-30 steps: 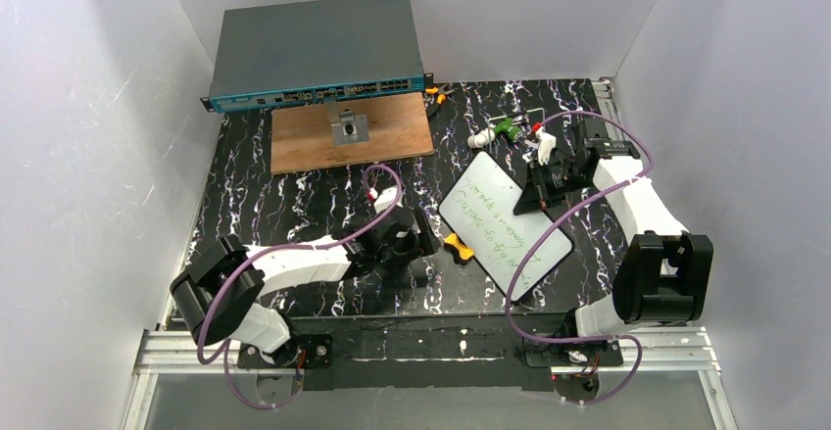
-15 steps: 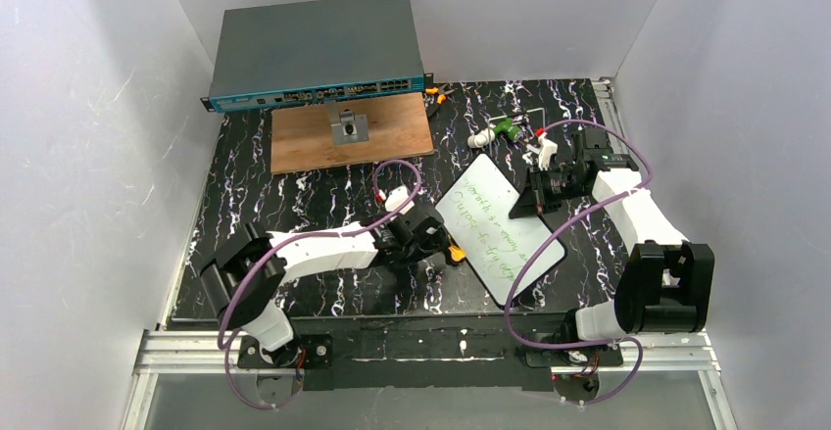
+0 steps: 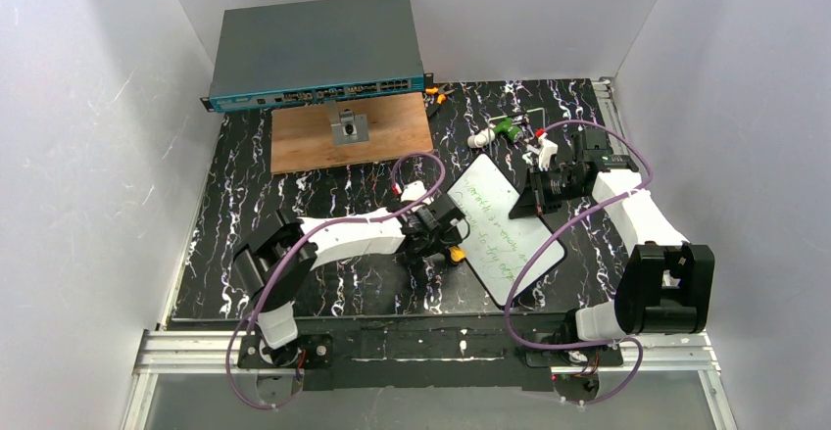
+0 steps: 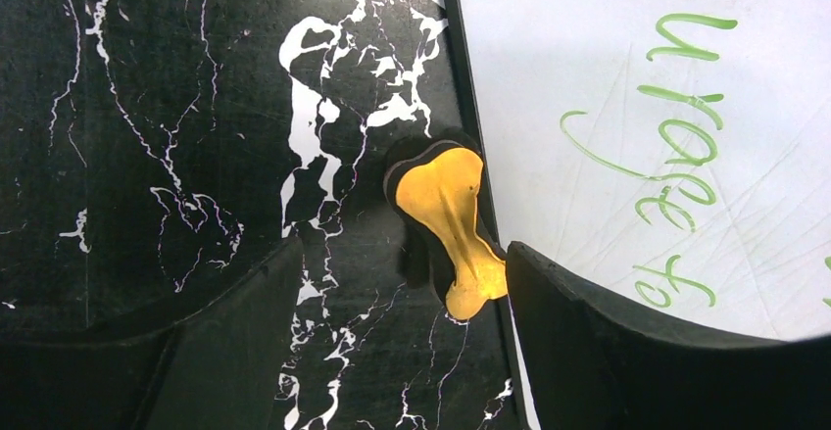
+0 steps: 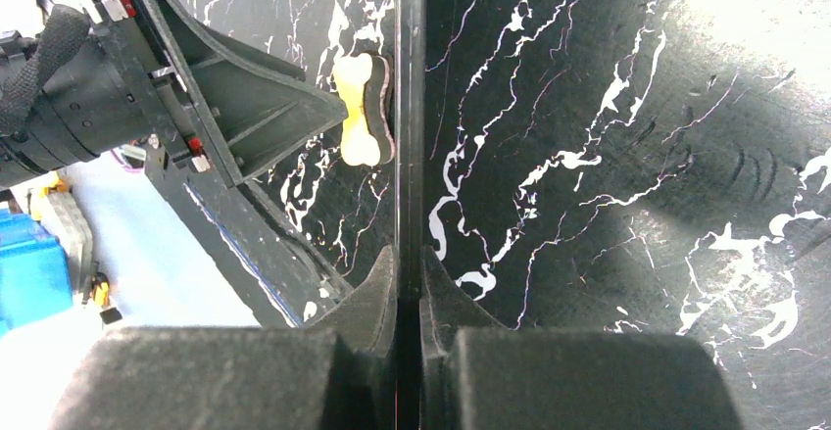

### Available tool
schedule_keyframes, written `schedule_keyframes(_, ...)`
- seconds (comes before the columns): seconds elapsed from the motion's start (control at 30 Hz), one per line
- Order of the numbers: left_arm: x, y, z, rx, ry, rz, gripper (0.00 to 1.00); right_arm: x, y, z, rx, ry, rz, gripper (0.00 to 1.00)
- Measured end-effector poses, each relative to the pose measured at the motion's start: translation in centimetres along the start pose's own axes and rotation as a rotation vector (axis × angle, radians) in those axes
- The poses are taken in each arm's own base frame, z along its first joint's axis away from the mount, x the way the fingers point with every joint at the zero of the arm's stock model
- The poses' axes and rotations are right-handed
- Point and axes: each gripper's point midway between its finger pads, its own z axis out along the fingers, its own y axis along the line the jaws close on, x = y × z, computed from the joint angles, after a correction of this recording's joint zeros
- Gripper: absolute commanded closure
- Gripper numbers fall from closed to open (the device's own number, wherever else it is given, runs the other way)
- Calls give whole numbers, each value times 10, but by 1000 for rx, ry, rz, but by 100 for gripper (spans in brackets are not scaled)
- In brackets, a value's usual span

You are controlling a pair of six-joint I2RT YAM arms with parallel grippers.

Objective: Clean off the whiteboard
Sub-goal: Pick up the whiteboard eraser from the center of the board.

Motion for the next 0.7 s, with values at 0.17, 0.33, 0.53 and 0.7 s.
schedule_keyframes(0.17,2,-1,5,-29,8,11,32,0,-1,-1,9,-3,3,99)
schedule_keyframes(0.33,2,-6,6,-52,7,-14,40,0,-1,-2,12,-4,5,99)
schedule_keyframes(0.53,1,-16,8,-77,-10,-57,46,0,-4,-4,18,-10,15,99)
schedule_keyframes(0.7,6,-9,17,-126,-9,-59,52,0,-4,-4,18,-11,15,99)
